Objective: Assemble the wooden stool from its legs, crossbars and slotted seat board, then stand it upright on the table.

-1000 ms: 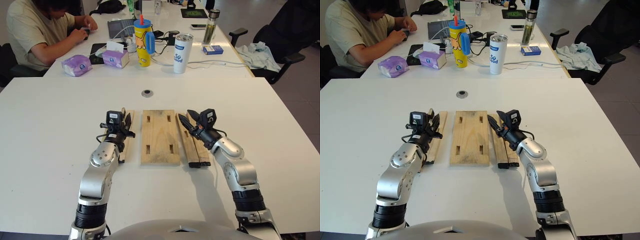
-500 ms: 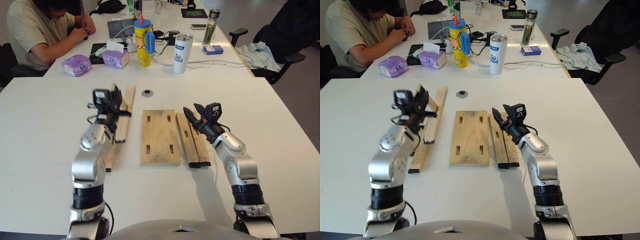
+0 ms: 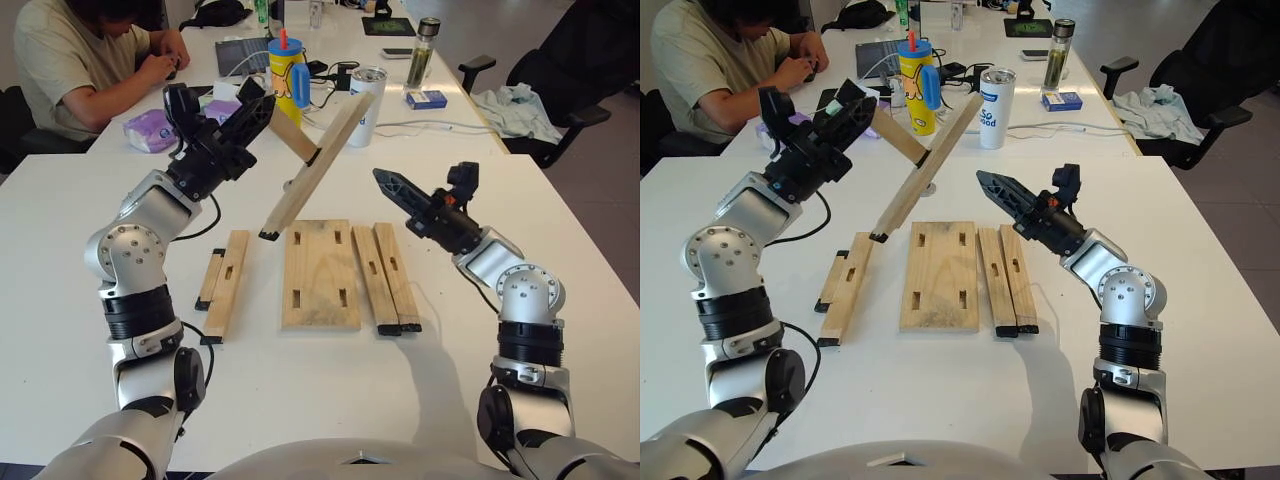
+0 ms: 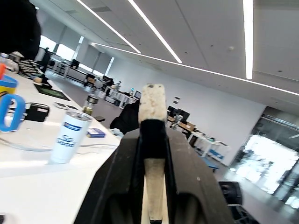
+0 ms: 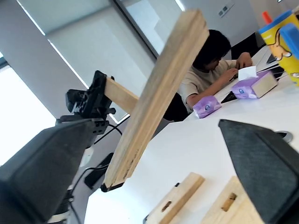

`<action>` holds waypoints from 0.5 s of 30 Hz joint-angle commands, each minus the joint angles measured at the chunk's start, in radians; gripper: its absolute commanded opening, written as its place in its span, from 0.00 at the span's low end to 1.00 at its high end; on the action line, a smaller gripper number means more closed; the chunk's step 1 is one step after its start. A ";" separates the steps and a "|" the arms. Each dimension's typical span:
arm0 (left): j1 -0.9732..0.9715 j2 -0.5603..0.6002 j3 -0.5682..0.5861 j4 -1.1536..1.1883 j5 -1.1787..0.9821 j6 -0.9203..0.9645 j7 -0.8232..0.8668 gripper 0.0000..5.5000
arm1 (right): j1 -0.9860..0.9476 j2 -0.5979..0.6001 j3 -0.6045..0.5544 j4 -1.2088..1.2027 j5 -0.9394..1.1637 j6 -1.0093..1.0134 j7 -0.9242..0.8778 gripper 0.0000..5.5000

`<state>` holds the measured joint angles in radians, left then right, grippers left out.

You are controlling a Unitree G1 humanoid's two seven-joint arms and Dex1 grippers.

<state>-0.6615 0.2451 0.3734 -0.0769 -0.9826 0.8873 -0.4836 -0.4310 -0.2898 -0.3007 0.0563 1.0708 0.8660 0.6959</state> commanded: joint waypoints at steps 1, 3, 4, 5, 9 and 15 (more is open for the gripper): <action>-0.039 0.031 0.013 0.024 -0.126 0.088 -0.027 0.07 | -0.062 0.005 -0.051 -0.004 0.129 0.077 -0.034 0.98; -0.037 0.034 0.021 0.030 -0.196 0.129 -0.030 0.07 | -0.074 0.008 -0.062 -0.007 0.182 0.109 -0.048 0.98; -0.034 0.037 0.021 0.027 -0.232 0.151 -0.035 0.07 | -0.079 0.010 -0.074 -0.007 0.228 0.131 -0.060 0.98; -0.032 0.040 0.020 0.026 -0.258 0.166 -0.035 0.07 | -0.084 0.011 -0.085 -0.007 0.272 0.150 -0.073 0.98; -0.028 0.057 0.004 0.024 -0.318 0.203 -0.042 0.07 | -0.099 0.003 -0.119 -0.001 0.478 0.219 -0.148 0.98; -0.041 0.075 0.007 0.058 -0.364 0.208 -0.028 0.07 | -0.088 -0.026 -0.096 -0.012 0.545 0.248 -0.191 0.88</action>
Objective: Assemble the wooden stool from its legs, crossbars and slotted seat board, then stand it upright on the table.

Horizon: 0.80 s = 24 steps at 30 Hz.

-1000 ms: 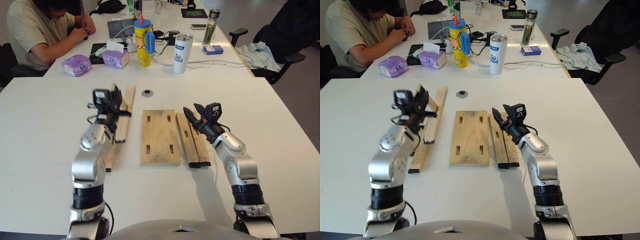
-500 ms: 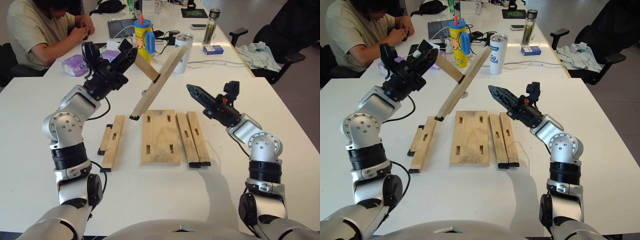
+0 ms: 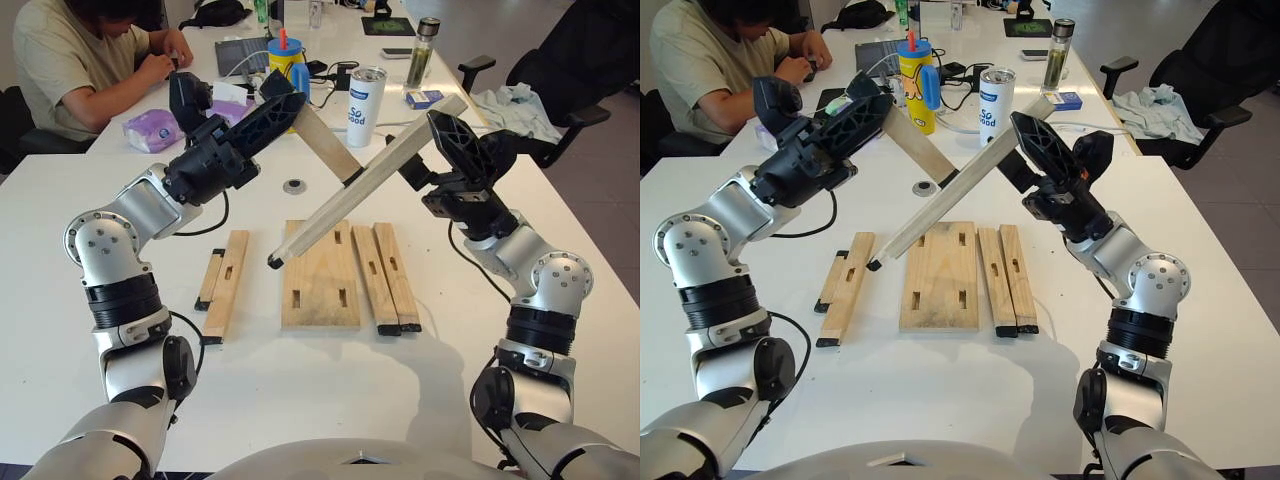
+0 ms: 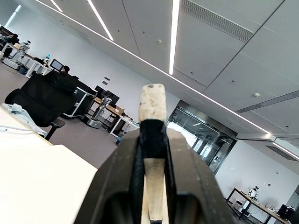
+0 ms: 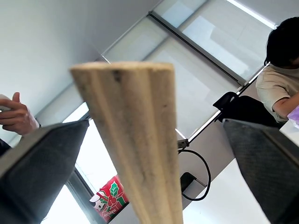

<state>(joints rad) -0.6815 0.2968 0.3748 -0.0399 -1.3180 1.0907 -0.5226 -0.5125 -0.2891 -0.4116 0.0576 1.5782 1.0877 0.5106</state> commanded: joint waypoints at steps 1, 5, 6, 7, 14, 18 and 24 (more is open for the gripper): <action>-0.021 0.027 0.006 0.022 -0.036 0.006 0.014 0.07 | -0.001 -0.033 0.019 -0.021 0.042 0.031 0.000 0.84; -0.016 0.039 -0.004 0.017 -0.057 0.012 0.026 0.07 | 0.021 -0.049 0.039 -0.068 0.016 0.031 0.037 0.72; -0.014 0.040 -0.006 0.016 -0.062 0.012 0.030 0.07 | 0.026 -0.050 0.043 -0.076 0.017 0.029 0.041 0.69; -0.012 0.041 -0.009 0.015 -0.064 0.012 0.032 0.07 | 0.029 -0.050 0.047 -0.080 0.018 0.026 0.045 0.67; 0.001 0.045 -0.028 0.003 -0.075 0.013 0.042 0.07 | 0.042 -0.045 0.058 -0.084 0.003 -0.003 0.063 0.45; -0.003 0.055 -0.053 -0.013 -0.025 -0.014 0.036 0.07 | 0.045 -0.051 0.068 -0.084 -0.008 -0.009 0.076 0.39; -0.021 0.041 -0.034 0.010 -0.048 -0.053 0.050 0.23 | 0.051 -0.059 0.079 -0.080 -0.023 -0.025 0.085 0.38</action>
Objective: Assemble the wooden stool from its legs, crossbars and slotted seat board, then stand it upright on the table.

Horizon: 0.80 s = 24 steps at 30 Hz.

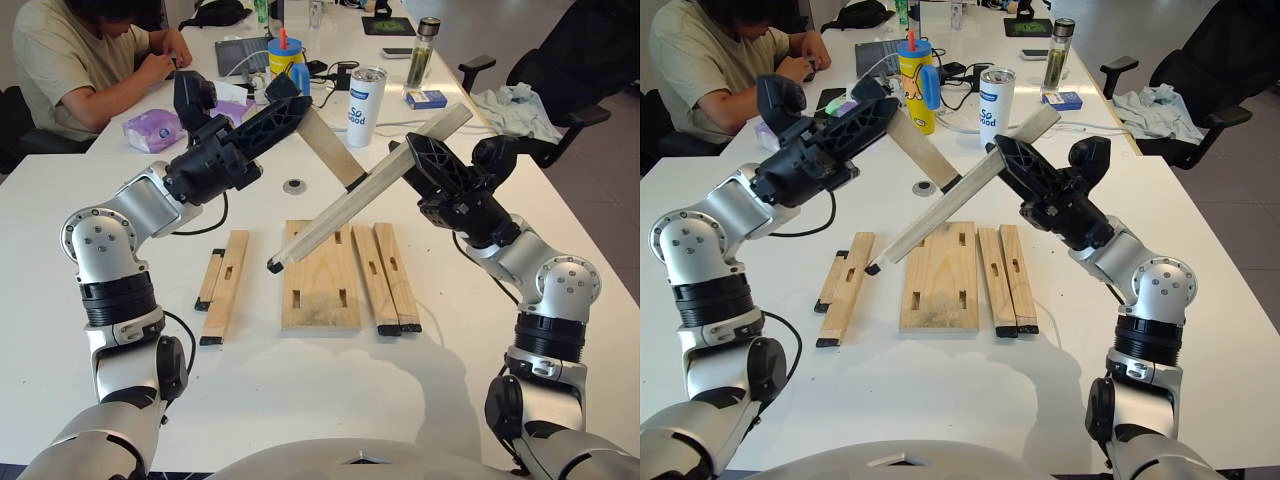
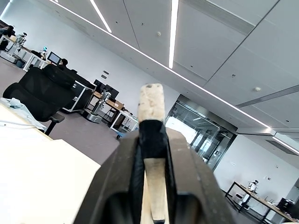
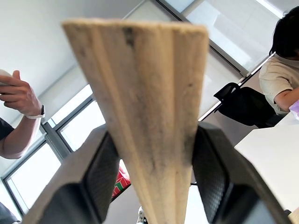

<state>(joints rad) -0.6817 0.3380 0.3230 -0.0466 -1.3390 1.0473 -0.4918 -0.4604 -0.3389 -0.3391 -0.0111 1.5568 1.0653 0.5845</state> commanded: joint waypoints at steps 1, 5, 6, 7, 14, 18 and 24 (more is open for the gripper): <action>-0.028 0.002 0.030 0.027 -0.040 -0.013 0.027 0.25 | -0.001 -0.011 0.007 -0.009 -0.005 -0.004 0.013 0.38; -0.061 0.021 0.123 0.068 -0.094 -0.078 0.087 0.38 | 0.022 -0.019 0.009 -0.033 -0.057 -0.027 0.027 0.38; -0.067 0.036 0.156 0.084 -0.099 -0.103 0.107 0.41 | 0.041 -0.027 0.005 -0.056 -0.069 -0.034 0.047 0.38; -0.067 0.057 0.191 0.103 -0.107 -0.123 0.118 0.44 | 0.063 -0.043 -0.003 -0.081 -0.076 -0.035 0.072 0.38; 0.306 0.241 -0.040 -0.126 0.226 -0.158 -0.101 0.56 | 0.117 -0.250 -0.089 -0.009 -0.254 -0.123 0.265 0.38; 0.526 0.280 -0.441 -0.291 0.612 -0.394 -0.260 0.56 | 0.044 -0.320 -0.040 0.130 -0.412 -0.204 0.358 0.38; 0.539 0.261 -0.782 -0.177 1.102 -0.809 -0.335 0.56 | 0.000 -0.320 0.093 0.257 -0.609 -0.317 0.528 0.38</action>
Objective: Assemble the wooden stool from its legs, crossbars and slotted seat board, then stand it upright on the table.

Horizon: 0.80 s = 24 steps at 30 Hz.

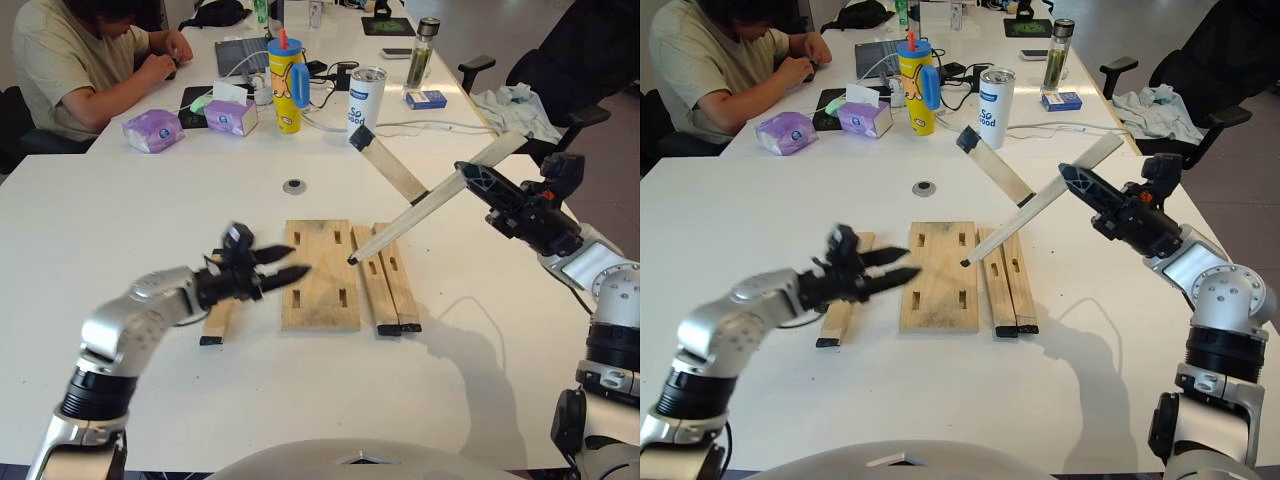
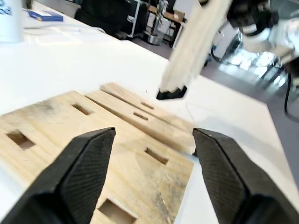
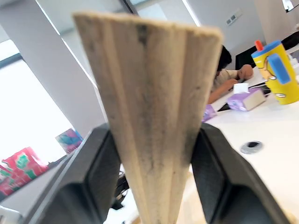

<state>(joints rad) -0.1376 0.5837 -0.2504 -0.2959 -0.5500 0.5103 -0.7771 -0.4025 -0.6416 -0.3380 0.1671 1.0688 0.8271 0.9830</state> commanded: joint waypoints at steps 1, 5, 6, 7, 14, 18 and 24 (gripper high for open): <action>-0.017 0.010 -0.240 0.106 0.364 -0.310 -0.051 0.56 | -0.058 -0.014 0.106 0.091 -0.141 -0.094 0.152 0.38; -0.034 -0.011 -0.290 0.201 0.485 -0.404 -0.058 0.56 | -0.088 0.004 0.137 0.142 -0.189 -0.124 0.240 0.38; -0.035 -0.014 -0.297 0.222 0.507 -0.421 -0.061 0.56 | -0.094 0.007 0.142 0.150 -0.195 -0.125 0.258 0.38; -0.036 -0.014 -0.305 0.242 0.531 -0.436 -0.063 0.56 | -0.098 0.010 0.148 0.153 -0.199 -0.124 0.274 0.38; -0.040 -0.026 -0.293 0.297 0.558 -0.461 -0.103 0.56 | -0.105 0.027 0.164 0.143 -0.207 -0.095 0.342 0.38; -0.029 -0.003 -0.302 0.323 0.568 -0.461 -0.151 0.56 | -0.116 0.047 0.191 0.167 -0.252 -0.135 0.365 0.38; -0.025 0.008 -0.295 0.349 0.568 -0.441 -0.189 0.56 | -0.138 0.059 0.229 0.233 -0.339 -0.208 0.410 0.38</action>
<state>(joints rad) -0.2053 0.5479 -0.5294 -0.0004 -0.0175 0.0064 -0.9275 -0.5083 -0.5899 -0.1230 0.3842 0.7533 0.6448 1.3720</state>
